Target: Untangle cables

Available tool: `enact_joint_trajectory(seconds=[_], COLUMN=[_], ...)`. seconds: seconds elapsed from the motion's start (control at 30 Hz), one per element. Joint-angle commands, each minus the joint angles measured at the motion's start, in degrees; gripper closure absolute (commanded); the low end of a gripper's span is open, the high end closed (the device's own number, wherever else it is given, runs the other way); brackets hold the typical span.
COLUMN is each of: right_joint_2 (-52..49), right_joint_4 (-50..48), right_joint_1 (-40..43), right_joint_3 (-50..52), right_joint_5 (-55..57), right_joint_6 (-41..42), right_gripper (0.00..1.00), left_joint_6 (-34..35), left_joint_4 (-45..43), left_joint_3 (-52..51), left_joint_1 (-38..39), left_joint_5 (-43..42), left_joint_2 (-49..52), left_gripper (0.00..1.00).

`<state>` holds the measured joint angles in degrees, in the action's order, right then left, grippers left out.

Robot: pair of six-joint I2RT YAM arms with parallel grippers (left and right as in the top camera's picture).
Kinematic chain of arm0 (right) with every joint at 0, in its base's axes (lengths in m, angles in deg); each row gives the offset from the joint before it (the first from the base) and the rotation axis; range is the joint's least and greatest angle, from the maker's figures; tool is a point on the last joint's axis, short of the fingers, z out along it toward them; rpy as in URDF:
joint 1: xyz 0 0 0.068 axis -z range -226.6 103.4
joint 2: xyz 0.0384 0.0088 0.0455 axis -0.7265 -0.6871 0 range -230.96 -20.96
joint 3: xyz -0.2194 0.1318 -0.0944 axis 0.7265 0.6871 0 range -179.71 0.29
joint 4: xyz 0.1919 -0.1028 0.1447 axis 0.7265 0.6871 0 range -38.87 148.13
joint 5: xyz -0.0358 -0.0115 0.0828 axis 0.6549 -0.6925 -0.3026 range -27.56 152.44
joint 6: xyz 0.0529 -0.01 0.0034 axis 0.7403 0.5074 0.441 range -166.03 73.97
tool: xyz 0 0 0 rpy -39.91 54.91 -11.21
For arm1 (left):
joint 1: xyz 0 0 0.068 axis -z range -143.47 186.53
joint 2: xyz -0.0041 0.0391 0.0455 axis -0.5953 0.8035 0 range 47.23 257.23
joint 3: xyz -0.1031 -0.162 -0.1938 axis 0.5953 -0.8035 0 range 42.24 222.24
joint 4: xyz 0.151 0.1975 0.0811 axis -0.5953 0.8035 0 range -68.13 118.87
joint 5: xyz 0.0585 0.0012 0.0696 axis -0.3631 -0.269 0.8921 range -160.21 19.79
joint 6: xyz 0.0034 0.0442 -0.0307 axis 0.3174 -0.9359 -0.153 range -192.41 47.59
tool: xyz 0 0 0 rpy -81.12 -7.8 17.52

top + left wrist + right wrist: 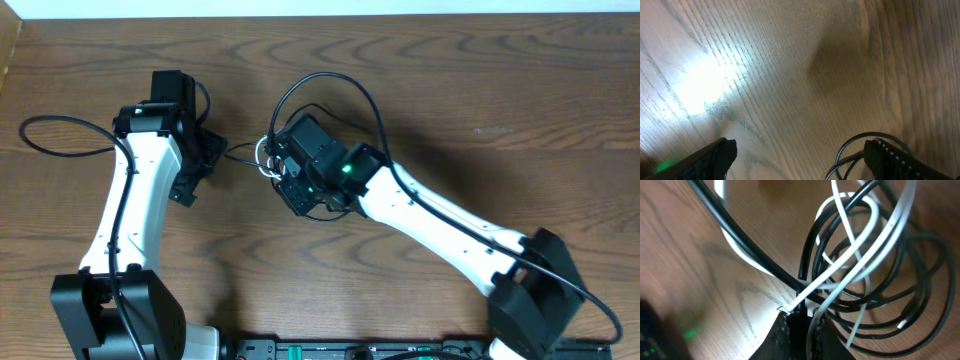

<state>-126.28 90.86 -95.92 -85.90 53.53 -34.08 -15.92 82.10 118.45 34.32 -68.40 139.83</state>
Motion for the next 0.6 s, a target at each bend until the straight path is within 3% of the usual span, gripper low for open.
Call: enact_joint_trajectory(seconds=[0.0,0.1,0.3,0.4,0.57], right_joint_2=[5.7,8.8,14.9,15.5,15.5], right_joint_4=[-0.1,-0.1,-0.1,-0.1,0.0], right_joint_1=[-0.1,-0.1,-0.1,-0.1,-0.1], right_joint_3=[-1.0,-1.0,-1.0,-1.0,-1.0], right_joint_5=[2.6,6.1,7.5,7.5,7.4], right_joint_6=[0.2,0.2,0.0,0.0,0.0], right_gripper=[0.99,0.98,0.85,0.86,0.99], left_joint_6=[-1.0,-1.0,-1.0,-1.0,-1.0], left_joint_4=[0.4,0.4,0.4,0.4,0.4], left_joint_3=[-0.2,-0.2,-0.2,-0.2,-0.2], left_joint_1=[-0.2,-0.2,-0.2,-0.2,-0.2], left_joint_5=[0.3,0.3,0.3,0.3,0.3], left_joint_2=[0.3,0.3,0.3,0.3,0.3], left_gripper=[0.13,0.13,0.13,0.13,0.13])
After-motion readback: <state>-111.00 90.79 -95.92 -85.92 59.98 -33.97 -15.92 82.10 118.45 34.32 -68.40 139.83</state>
